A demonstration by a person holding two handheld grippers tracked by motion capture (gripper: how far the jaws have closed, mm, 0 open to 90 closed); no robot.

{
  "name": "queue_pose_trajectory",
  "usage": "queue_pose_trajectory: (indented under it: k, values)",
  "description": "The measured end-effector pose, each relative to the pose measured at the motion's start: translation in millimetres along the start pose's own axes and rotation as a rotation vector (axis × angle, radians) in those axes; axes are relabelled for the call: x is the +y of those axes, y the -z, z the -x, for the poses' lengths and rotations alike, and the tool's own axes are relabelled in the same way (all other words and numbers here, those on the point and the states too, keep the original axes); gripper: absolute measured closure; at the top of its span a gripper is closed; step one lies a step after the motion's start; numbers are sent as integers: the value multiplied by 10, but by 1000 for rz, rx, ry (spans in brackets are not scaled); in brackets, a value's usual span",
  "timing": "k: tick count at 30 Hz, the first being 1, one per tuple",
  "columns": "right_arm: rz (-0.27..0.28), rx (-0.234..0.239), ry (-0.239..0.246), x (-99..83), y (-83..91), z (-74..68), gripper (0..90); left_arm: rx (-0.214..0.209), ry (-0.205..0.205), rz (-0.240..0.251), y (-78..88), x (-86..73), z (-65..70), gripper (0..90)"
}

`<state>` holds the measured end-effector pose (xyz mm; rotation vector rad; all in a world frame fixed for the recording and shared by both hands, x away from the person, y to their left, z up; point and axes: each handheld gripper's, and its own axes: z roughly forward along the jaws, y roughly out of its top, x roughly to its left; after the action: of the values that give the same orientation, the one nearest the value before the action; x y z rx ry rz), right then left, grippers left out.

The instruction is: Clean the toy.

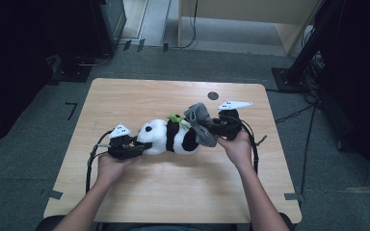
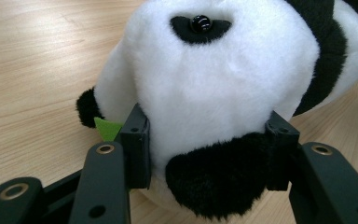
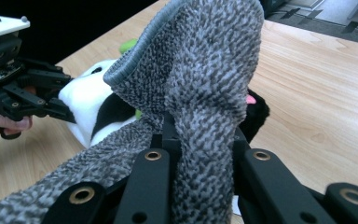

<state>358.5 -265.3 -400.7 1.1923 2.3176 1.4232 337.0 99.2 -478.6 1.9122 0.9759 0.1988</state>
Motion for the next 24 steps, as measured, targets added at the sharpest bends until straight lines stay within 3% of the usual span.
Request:
queue_pose_trajectory:
  k: [6, 10, 14, 16, 19, 22, 24]
  values:
    - [35, 4, -36, -137, 17, 74, 791, 1, -4, -1, 0, -1, 2, 482]
    - [30, -10, -45, -186, -1, 134, 791, -1, 4, -1, 2, 3, -6, 483]
    - [-71, -59, -6, -312, -124, 140, 790, -11, 26, 3, 5, 11, -38, 482]
    - [-84, -49, 14, -390, -192, 134, 790, -15, 19, 2, 6, 11, -43, 481]
    - [-76, -35, -35, -426, -213, 210, 790, -19, 22, 5, 6, 12, -49, 480]
    - [-112, -85, -73, -483, -225, 298, 790, -26, 18, 5, 8, 10, -59, 479]
    - [-83, -76, -122, -485, -170, 354, 791, -28, 20, 6, 8, 9, -64, 479]
